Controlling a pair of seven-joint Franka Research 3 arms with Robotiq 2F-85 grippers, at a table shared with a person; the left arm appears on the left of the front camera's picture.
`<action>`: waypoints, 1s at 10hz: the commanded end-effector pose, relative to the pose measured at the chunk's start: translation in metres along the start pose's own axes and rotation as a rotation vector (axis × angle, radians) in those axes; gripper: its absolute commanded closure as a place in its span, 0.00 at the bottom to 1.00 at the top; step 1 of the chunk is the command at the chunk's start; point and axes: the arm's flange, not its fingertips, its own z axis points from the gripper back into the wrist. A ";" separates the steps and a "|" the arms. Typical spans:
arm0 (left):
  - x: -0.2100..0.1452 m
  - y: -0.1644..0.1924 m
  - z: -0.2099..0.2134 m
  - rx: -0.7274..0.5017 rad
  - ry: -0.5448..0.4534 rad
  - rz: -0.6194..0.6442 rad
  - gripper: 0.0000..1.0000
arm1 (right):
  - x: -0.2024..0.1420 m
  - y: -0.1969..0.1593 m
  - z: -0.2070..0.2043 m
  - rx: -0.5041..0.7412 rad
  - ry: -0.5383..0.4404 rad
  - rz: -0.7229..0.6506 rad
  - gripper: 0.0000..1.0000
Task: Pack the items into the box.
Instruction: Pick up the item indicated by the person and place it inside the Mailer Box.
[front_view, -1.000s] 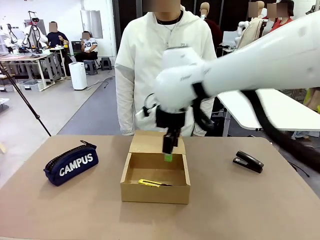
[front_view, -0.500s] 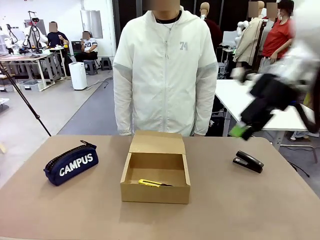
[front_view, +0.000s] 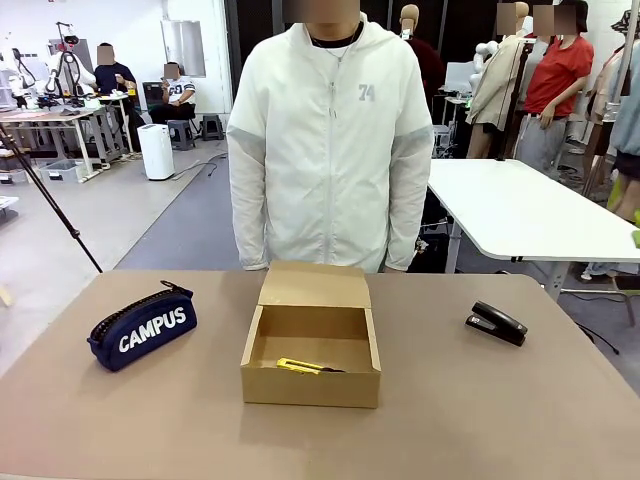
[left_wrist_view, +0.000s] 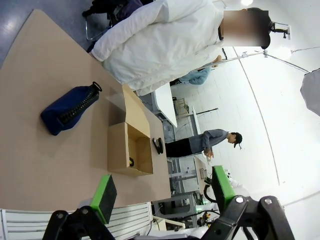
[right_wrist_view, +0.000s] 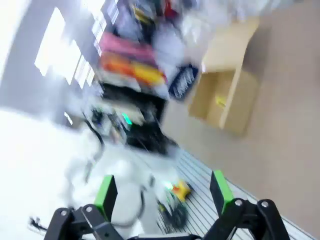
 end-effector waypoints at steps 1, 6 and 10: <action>0.000 -0.002 0.000 -0.020 -0.007 -0.016 0.00 | 0.023 -0.021 -0.045 0.197 -0.233 0.032 0.00; 0.000 -0.002 0.000 -0.020 -0.007 -0.016 0.00 | 0.000 0.000 0.000 0.000 0.000 0.000 0.00; 0.000 -0.002 0.000 -0.020 -0.007 -0.016 0.00 | 0.000 0.000 0.000 0.000 0.000 0.000 0.00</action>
